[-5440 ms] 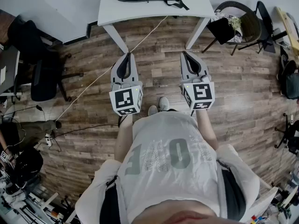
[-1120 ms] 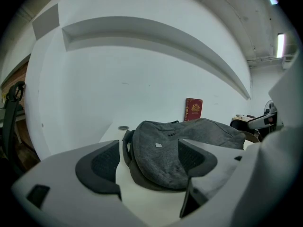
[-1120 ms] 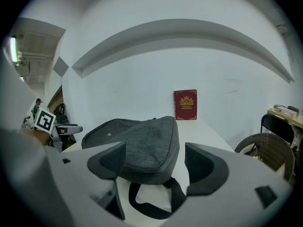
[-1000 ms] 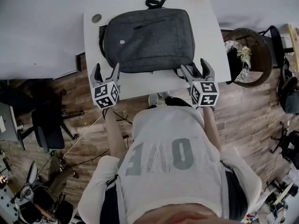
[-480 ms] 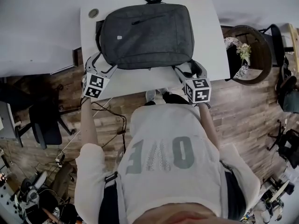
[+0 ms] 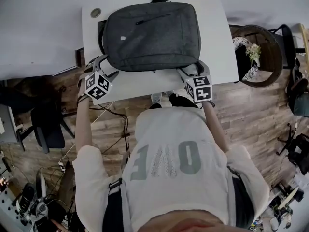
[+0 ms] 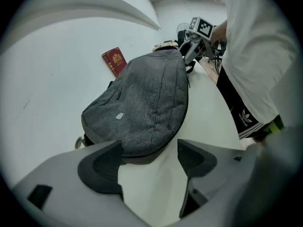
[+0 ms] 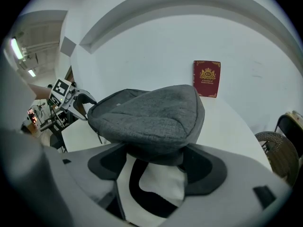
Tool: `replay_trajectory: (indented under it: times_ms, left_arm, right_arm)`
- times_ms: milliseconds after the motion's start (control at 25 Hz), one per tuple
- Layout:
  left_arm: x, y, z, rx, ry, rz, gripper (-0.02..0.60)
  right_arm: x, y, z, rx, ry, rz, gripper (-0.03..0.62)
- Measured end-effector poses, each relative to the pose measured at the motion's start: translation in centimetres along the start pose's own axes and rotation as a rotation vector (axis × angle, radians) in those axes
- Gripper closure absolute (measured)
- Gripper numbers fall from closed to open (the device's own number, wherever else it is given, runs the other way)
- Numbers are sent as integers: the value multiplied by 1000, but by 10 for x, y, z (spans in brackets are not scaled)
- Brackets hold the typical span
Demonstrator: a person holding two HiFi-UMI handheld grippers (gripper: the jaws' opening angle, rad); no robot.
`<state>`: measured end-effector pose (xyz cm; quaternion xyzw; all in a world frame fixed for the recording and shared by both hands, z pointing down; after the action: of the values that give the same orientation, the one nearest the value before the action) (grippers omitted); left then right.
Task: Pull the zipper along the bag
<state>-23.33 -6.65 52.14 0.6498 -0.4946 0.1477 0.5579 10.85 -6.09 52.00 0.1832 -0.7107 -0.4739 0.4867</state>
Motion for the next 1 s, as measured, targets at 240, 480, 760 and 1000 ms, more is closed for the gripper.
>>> replay_trajectory:
  times_ms: [240, 480, 760, 1000]
  left_arm:
    - [6, -2, 0, -111, -25, -29, 225]
    - [11, -6, -2, -158, 7, -22, 226]
    - [11, -22, -24, -196, 18, -39, 225]
    - [11, -36, -43, -206, 40, -31, 227]
  right_arm:
    - [2, 1, 0, 2, 19, -7, 230]
    - [9, 1, -11, -3, 6, -2, 230]
    - [28, -13, -49, -61, -66, 49, 230]
    - [53, -30, -78, -125, -146, 95, 230]
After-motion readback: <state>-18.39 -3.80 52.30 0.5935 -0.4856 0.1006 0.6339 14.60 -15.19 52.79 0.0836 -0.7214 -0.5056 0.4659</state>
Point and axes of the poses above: the fingertips, and each gripper's own axes: x forward along the fingers, z to its left, y out of its underside, the point moved 5 cm from there along -x, backward along the fingers, and after that the axes turned 11 degrees about -z, right-handed, at the moved point
